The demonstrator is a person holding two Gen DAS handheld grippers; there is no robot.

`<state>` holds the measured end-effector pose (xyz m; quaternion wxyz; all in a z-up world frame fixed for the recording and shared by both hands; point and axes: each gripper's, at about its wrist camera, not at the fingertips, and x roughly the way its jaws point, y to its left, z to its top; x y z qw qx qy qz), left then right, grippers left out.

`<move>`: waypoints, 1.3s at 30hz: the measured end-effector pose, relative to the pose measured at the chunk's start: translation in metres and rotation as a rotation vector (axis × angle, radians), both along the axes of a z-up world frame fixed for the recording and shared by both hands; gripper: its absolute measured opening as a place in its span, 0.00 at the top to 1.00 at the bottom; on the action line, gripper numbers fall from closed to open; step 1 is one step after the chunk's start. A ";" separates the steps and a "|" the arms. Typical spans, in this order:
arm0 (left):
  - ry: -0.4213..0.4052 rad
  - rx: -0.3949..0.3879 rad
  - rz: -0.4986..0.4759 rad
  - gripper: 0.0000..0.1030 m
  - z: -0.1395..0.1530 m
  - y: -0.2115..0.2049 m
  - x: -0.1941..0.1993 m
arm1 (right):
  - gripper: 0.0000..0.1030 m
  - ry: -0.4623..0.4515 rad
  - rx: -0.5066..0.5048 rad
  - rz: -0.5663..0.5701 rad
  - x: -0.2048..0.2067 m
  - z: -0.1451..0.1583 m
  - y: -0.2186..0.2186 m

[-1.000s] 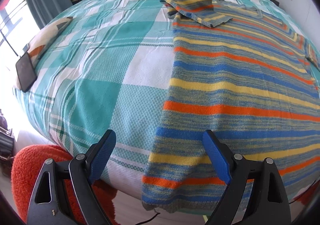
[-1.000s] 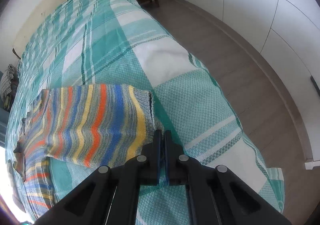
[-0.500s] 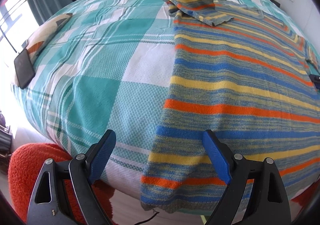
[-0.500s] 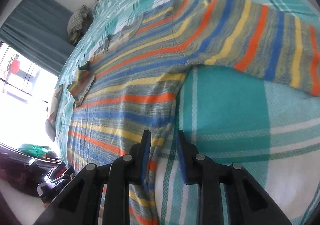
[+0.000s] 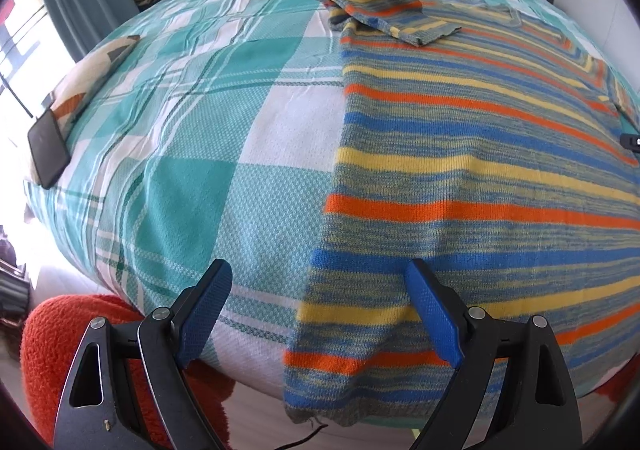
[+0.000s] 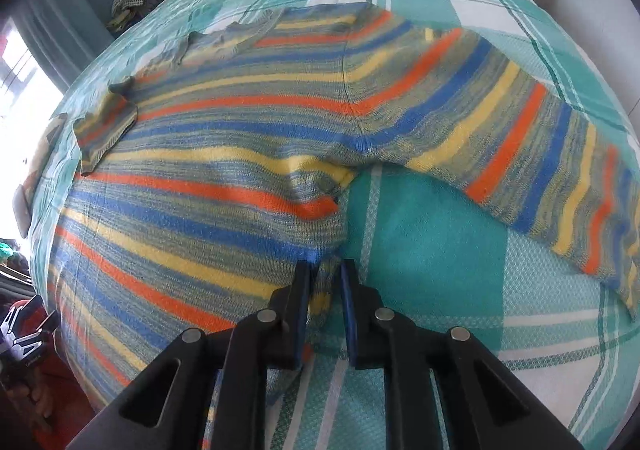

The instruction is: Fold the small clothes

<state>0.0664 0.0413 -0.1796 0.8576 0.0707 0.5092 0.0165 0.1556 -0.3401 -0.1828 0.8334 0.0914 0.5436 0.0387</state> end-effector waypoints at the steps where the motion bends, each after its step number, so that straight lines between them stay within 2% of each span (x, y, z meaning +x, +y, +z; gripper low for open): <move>1: 0.000 0.000 0.001 0.12 0.000 0.000 0.000 | 0.70 -0.010 -0.020 -0.005 -0.005 0.005 0.000; 2: 0.001 0.001 0.006 0.11 -0.001 0.001 0.001 | 0.66 -0.030 -0.051 -0.006 -0.012 0.013 0.001; 4: 0.009 -0.006 0.017 0.09 -0.002 0.002 0.003 | 0.66 -0.079 -0.073 0.033 -0.030 0.034 0.009; 7: 0.020 -0.024 0.029 0.08 -0.004 0.003 0.005 | 0.61 -0.137 -0.038 0.121 -0.064 0.062 0.031; 8: 0.021 -0.025 0.034 0.07 -0.005 0.003 0.005 | 0.54 -0.148 -0.011 0.151 -0.074 0.067 0.040; 9: 0.021 -0.025 0.037 0.06 -0.006 0.003 0.005 | 0.48 -0.154 0.015 0.170 -0.086 0.068 0.048; 12: 0.016 -0.028 0.047 0.04 -0.007 0.004 0.004 | 0.47 -0.118 0.072 0.200 -0.111 0.051 0.066; 14: 0.015 -0.031 0.059 0.00 -0.008 0.006 0.004 | 0.47 -0.060 0.081 0.169 -0.121 0.026 0.065; 16: 0.019 -0.053 0.068 0.00 -0.010 0.009 0.003 | 0.52 0.011 0.102 0.091 -0.134 -0.001 0.052; 17: 0.020 -0.064 0.074 0.00 -0.011 0.010 0.003 | 0.55 -0.006 0.129 0.060 -0.140 -0.004 0.046; 19: 0.025 -0.077 0.083 0.00 -0.013 0.012 0.004 | 0.55 -0.033 0.124 0.007 -0.149 0.004 0.040; 21: 0.026 -0.079 0.083 0.00 -0.015 0.012 0.004 | 0.49 -0.070 0.027 -0.050 -0.156 0.016 0.036; 25: 0.007 -0.075 0.068 0.00 -0.016 0.010 0.004 | 0.48 -0.158 -0.052 -0.112 -0.161 0.031 0.023; 27: 0.001 -0.097 0.063 0.00 -0.017 0.013 0.003 | 0.42 -0.176 -0.059 -0.155 -0.162 0.033 0.015; 31: 0.002 -0.146 0.066 0.00 -0.019 0.019 0.003 | 0.39 -0.150 -0.041 -0.230 -0.161 0.024 -0.003; 36: 0.000 -0.139 0.065 0.00 -0.019 0.018 0.002 | 0.39 -0.083 -0.021 -0.259 -0.160 0.006 -0.009; 39: 0.004 -0.146 0.066 0.00 -0.019 0.018 0.002 | 0.37 -0.077 -0.025 -0.262 -0.162 0.004 -0.007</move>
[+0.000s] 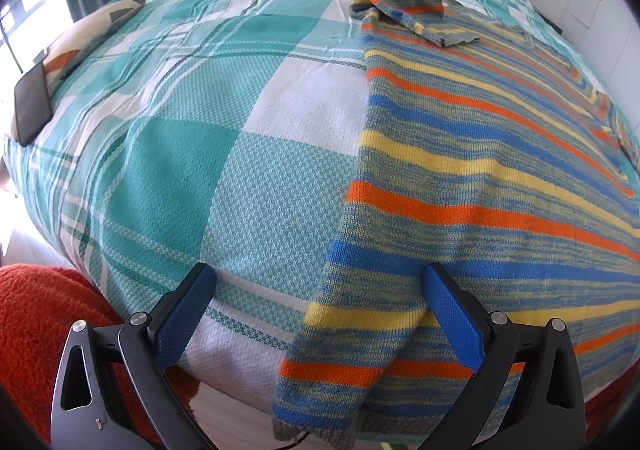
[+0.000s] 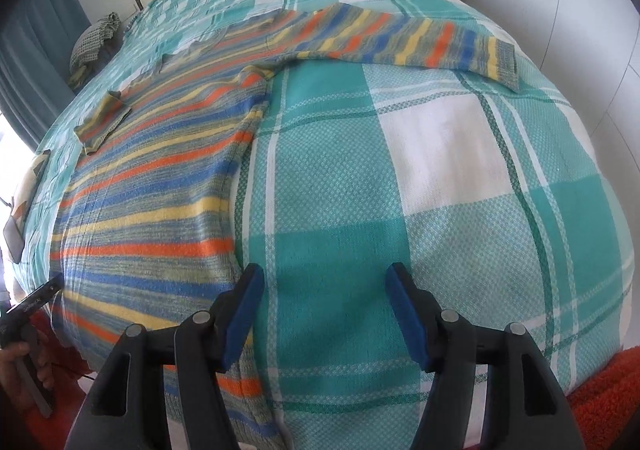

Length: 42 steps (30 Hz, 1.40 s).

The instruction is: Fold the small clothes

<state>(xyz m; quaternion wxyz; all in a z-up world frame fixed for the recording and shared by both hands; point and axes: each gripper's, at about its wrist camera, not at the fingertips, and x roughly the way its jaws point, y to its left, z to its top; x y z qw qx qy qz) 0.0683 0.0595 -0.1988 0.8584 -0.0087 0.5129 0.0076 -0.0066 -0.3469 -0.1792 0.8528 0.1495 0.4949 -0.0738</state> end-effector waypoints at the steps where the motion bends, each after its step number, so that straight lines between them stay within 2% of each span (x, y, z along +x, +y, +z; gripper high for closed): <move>1: 0.001 -0.001 0.000 0.00 0.000 0.000 0.000 | 0.37 0.000 -0.002 0.000 0.000 0.000 0.001; 18: 0.003 -0.002 -0.001 0.00 0.000 0.001 0.001 | 0.24 0.005 0.021 -0.012 -0.003 -0.005 0.004; 21: 0.029 -0.001 -0.014 0.00 0.003 0.002 0.002 | 0.21 0.007 0.017 -0.008 -0.003 -0.007 0.007; 23: 0.069 0.008 -0.028 0.02 0.013 0.004 0.003 | 0.20 0.010 0.010 -0.006 -0.002 -0.007 0.009; 24: 0.058 0.014 -0.033 0.02 0.022 0.006 0.001 | 0.20 0.012 0.007 -0.006 -0.001 -0.007 0.009; 27: -0.051 -0.012 -0.071 0.02 0.060 0.006 -0.001 | 0.19 0.010 0.015 -0.010 -0.002 -0.007 0.009; 31: -0.149 -0.066 -0.194 0.02 0.108 -0.009 0.034 | 0.17 0.010 0.036 -0.008 0.000 -0.008 0.006; 32: -0.175 -0.055 -0.247 0.02 0.116 -0.019 0.046 | 0.15 0.010 0.040 -0.006 0.001 -0.009 0.006; 34: -0.209 0.039 -0.379 0.03 0.119 -0.046 0.071 | 0.13 0.012 0.038 -0.005 0.002 -0.009 0.007; 36: -0.201 0.145 -0.505 0.17 0.107 -0.076 0.099 | 0.13 0.015 0.029 -0.001 0.002 -0.009 0.009; 37: -0.158 0.175 -0.550 0.29 0.096 -0.089 0.115 | 0.13 0.015 0.027 0.001 0.002 -0.009 0.010; 38: -0.104 0.194 -0.577 0.35 0.084 -0.100 0.131 | 0.13 0.014 0.029 0.003 0.004 -0.009 0.011; 42: -0.030 0.291 -0.603 0.31 0.042 -0.125 0.177 | 0.13 0.010 0.054 -0.007 0.000 -0.008 0.008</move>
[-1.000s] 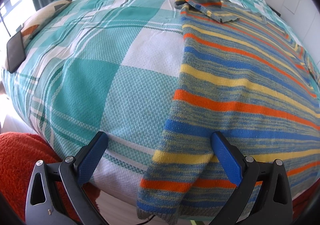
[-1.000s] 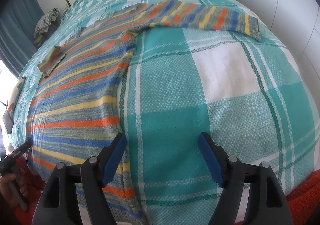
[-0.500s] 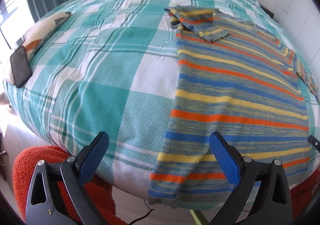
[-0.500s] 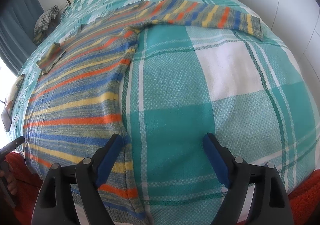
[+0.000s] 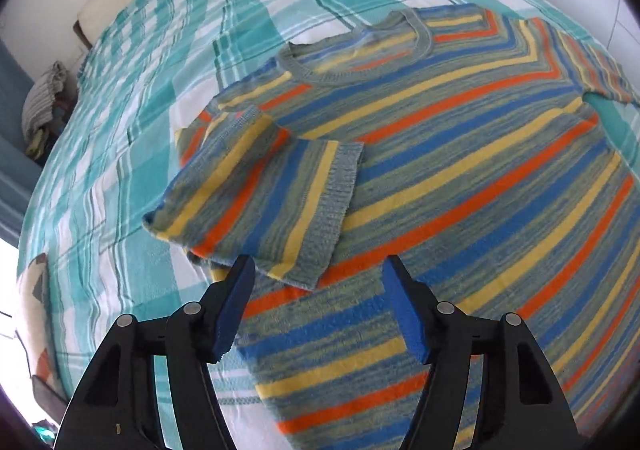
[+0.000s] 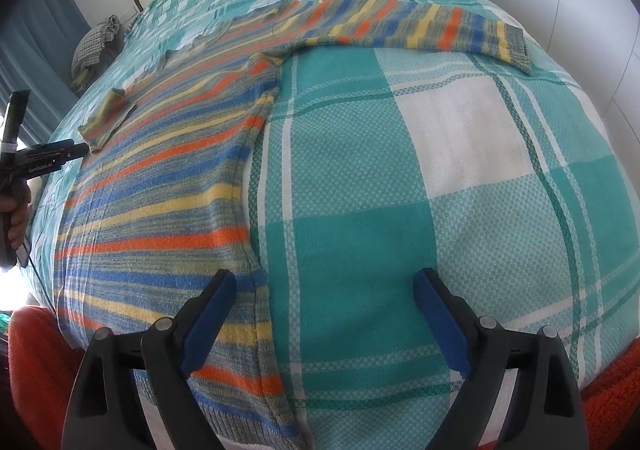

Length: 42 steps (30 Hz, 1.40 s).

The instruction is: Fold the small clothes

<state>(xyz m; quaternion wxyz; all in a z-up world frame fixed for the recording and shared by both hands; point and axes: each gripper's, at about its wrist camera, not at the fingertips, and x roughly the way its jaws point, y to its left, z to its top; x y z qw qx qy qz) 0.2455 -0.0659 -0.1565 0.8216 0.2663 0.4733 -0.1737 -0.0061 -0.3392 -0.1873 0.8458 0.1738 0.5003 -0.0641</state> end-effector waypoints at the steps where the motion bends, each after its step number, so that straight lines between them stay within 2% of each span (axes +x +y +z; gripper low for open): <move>1: 0.016 0.017 0.010 0.31 -0.011 -0.001 0.008 | 0.13 0.000 0.002 -0.001 -0.001 0.000 0.000; 2: 0.046 -0.005 0.022 0.39 -0.018 0.002 0.016 | 0.13 0.001 0.001 -0.001 -0.002 0.000 0.000; 3: 0.076 -0.069 0.038 0.54 -0.019 0.008 0.022 | 0.13 0.001 -0.001 -0.001 -0.002 0.000 0.001; 4: 0.089 -0.108 0.081 0.98 -0.016 0.015 0.028 | 0.13 0.003 -0.004 0.001 -0.003 0.000 0.001; 5: 0.091 -0.148 0.134 0.97 -0.007 0.025 0.034 | 0.13 0.004 -0.009 0.003 -0.003 0.000 0.002; 7: 0.051 -0.314 0.229 0.97 0.024 0.059 0.042 | 0.13 0.005 -0.015 0.005 -0.003 -0.001 0.003; 10: -0.016 -0.523 0.485 0.97 0.064 0.145 0.056 | 0.12 0.010 -0.022 0.010 -0.002 -0.001 0.004; 11: -0.034 -0.571 0.581 0.97 0.070 0.176 0.059 | 0.11 0.010 -0.020 0.011 -0.002 -0.002 0.004; 13: -0.051 -0.605 0.740 0.97 0.072 0.231 0.062 | 0.10 0.010 -0.020 0.012 -0.001 -0.002 0.004; 16: -0.022 -0.579 0.863 0.97 0.053 0.278 0.063 | 0.07 0.015 -0.032 0.021 0.002 -0.003 0.007; 20: 0.049 -0.596 0.902 0.98 0.022 0.294 0.053 | 0.06 0.019 -0.056 0.027 0.003 -0.004 0.010; 24: 0.075 -0.681 0.976 0.98 0.012 0.311 0.037 | 0.06 0.019 -0.070 0.032 0.004 -0.005 0.013; 30: 0.127 -0.732 1.084 0.98 -0.014 0.334 0.027 | 0.04 0.019 -0.077 0.037 0.005 -0.006 0.014; 42: 0.134 -0.722 1.092 0.98 -0.026 0.341 0.024 | 0.03 0.020 -0.100 0.044 0.006 -0.007 0.018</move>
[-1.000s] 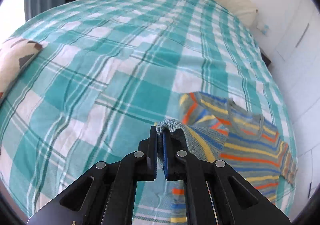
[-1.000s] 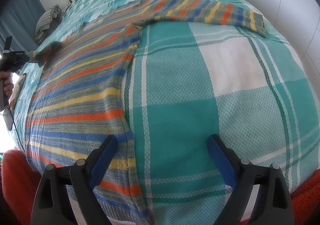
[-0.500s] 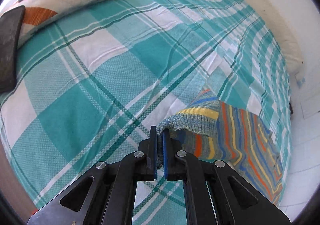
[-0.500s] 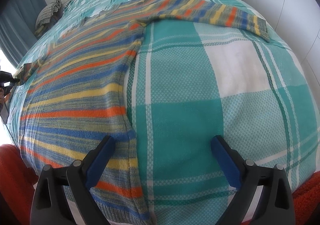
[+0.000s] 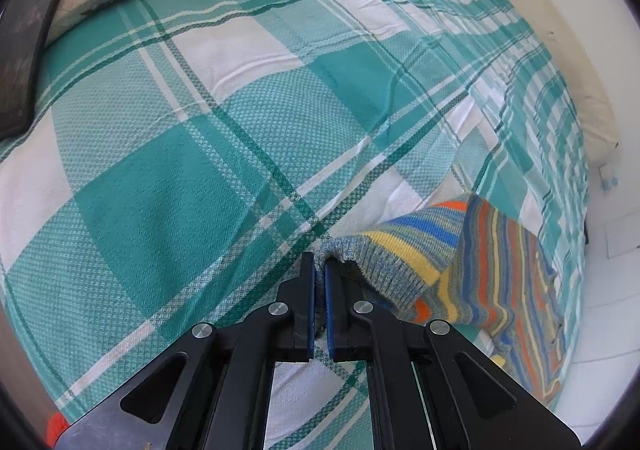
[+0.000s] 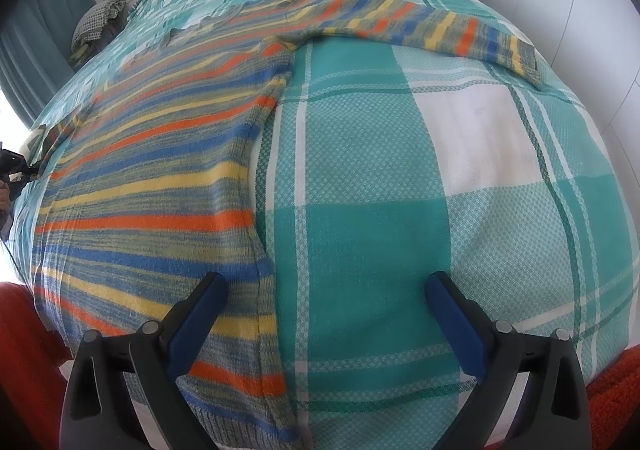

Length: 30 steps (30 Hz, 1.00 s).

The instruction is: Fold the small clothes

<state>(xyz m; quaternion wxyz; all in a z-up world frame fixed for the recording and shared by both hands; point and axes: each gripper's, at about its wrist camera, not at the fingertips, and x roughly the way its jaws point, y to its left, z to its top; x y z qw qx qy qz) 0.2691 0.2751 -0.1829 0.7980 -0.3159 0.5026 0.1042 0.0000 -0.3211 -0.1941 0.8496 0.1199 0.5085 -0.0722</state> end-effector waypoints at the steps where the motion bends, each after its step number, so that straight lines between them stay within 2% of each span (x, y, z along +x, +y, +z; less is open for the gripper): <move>1: 0.002 0.001 -0.006 0.98 0.000 0.000 0.000 | 0.03 0.000 0.000 0.000 0.000 0.000 0.000; 10: 0.003 -0.022 -0.001 0.94 -0.001 0.010 -0.003 | 0.02 -0.001 0.000 0.000 -0.001 0.000 0.001; 12: 0.017 0.007 0.050 0.94 0.000 0.021 -0.009 | 0.02 -0.001 0.000 0.000 -0.001 0.000 0.001; 15: 0.024 -0.012 0.144 0.94 0.000 0.046 -0.024 | 0.02 -0.001 0.000 -0.001 -0.001 0.000 0.001; 18: 0.000 0.047 0.173 0.93 0.011 0.051 -0.034 | 0.00 -0.002 -0.001 0.000 -0.001 0.000 0.001; 20: -0.073 0.080 0.122 0.93 0.027 0.040 -0.036 | 0.00 0.000 -0.007 0.003 0.000 -0.001 0.003; 21: -0.115 0.092 0.066 0.93 0.035 0.028 -0.034 | 0.00 0.002 -0.013 0.005 0.001 -0.002 0.004; 23: -0.150 0.073 -0.119 0.90 0.043 -0.005 -0.022 | 0.00 0.003 -0.021 0.005 0.002 -0.002 0.006; 25: -0.132 0.006 -0.306 0.86 0.040 -0.045 -0.007 | 0.00 0.003 -0.025 0.004 0.001 -0.003 0.007; 27: -0.120 -0.019 -0.424 0.81 0.037 -0.082 0.007 | 0.00 0.002 -0.026 0.004 0.001 -0.003 0.007; 29: -0.103 -0.027 -0.476 0.66 0.032 -0.106 0.025 | 0.00 0.001 -0.030 0.004 0.001 -0.003 0.007; 30: -0.091 -0.022 -0.475 0.65 0.028 -0.111 0.035 | 0.00 0.000 -0.033 0.005 0.001 -0.003 0.007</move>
